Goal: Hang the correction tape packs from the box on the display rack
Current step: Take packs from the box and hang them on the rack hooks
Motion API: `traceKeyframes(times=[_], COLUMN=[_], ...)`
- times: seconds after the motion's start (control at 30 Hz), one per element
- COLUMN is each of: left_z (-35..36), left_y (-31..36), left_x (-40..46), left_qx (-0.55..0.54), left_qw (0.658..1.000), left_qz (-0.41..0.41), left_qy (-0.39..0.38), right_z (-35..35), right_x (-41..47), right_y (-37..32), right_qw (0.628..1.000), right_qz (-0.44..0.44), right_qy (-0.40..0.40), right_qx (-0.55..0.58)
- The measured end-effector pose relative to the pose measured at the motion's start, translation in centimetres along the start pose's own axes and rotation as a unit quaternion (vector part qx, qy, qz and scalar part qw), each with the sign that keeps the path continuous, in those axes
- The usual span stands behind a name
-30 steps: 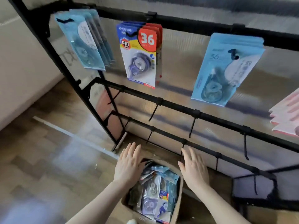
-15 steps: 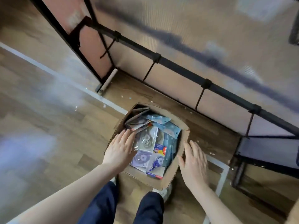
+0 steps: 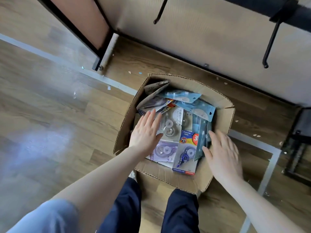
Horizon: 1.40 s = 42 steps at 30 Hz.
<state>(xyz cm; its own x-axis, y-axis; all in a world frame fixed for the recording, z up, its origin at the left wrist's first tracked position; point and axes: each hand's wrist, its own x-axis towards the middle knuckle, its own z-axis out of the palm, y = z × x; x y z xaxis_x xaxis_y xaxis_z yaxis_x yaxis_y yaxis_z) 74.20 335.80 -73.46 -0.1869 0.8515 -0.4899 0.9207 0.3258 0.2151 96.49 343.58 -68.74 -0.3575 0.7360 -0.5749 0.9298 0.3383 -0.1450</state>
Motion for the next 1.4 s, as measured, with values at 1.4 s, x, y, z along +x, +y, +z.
traceKeyframes(times=[1.4], left_z=[4.4], left_y=[-1.1], left_x=[4.4], left_qx=[-0.135], left_qw=[0.986], left_qz=[-0.098], left_qy=[-0.006], right_z=[2.4], right_x=[5.4], right_y=[0.2], right_qw=[0.999], right_qz=[0.028], right_qy=[-0.006], right_qx=[0.041])
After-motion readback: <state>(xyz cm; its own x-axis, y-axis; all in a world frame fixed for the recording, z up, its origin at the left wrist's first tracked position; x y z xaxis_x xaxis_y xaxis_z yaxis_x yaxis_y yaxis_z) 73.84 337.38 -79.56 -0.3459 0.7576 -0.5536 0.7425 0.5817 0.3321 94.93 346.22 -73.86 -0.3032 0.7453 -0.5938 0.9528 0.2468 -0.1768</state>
